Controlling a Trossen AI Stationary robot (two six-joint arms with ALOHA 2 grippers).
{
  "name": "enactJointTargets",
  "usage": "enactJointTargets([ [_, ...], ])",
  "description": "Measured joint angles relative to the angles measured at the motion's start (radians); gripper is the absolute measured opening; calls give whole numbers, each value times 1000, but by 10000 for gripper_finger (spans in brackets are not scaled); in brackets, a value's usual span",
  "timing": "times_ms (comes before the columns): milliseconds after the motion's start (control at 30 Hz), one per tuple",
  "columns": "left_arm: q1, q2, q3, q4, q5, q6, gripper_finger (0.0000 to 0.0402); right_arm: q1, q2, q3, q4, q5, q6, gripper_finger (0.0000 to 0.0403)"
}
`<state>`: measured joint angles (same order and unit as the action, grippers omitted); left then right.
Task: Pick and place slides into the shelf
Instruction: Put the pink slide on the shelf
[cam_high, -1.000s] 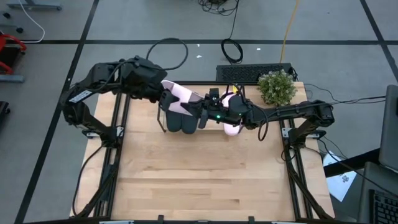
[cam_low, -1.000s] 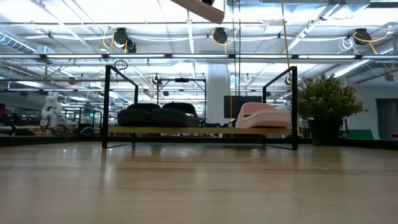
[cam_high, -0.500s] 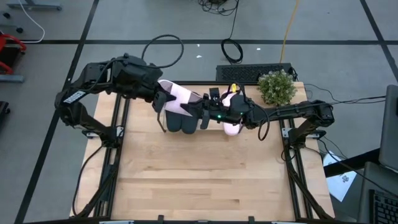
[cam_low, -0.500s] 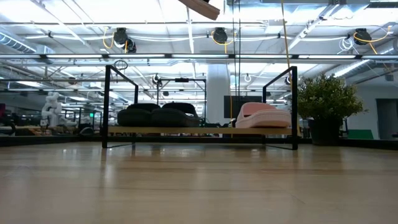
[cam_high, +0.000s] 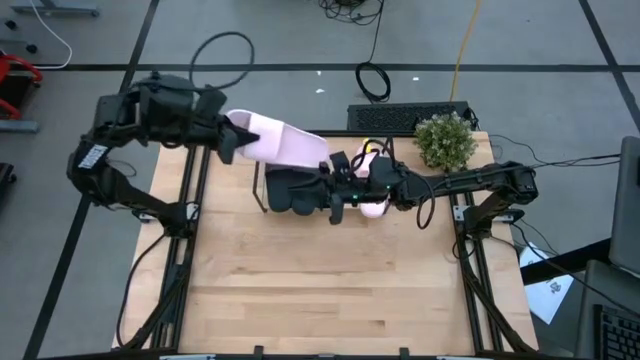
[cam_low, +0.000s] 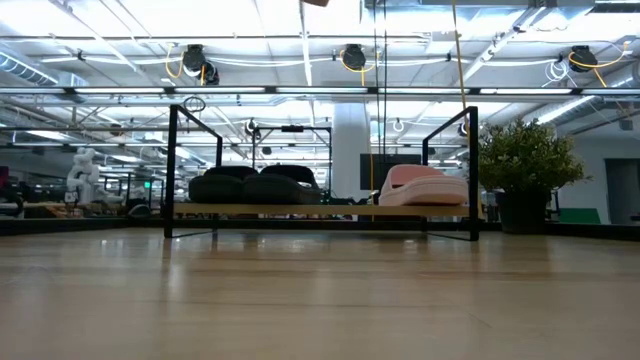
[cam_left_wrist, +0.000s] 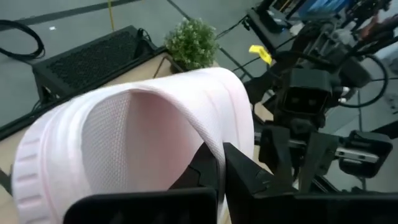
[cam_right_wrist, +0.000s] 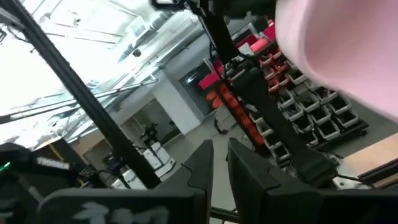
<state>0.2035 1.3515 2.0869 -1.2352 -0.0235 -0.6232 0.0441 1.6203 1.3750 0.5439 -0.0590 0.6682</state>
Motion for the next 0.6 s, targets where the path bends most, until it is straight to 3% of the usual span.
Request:
enactJointTargets([
  [167,37,-35,1,-14,60,13,0,26,0,0,22,-141,0,40],
  [333,45,-35,1,-79,158,36,0,48,-10,-2,160,-327,9,39],
  [500,44,-20,1,-215,273,51,0,50,-81,-2,218,-392,-31,39],
  [600,42,-8,1,-284,339,74,0,50,-137,-3,115,-410,-92,38],
])
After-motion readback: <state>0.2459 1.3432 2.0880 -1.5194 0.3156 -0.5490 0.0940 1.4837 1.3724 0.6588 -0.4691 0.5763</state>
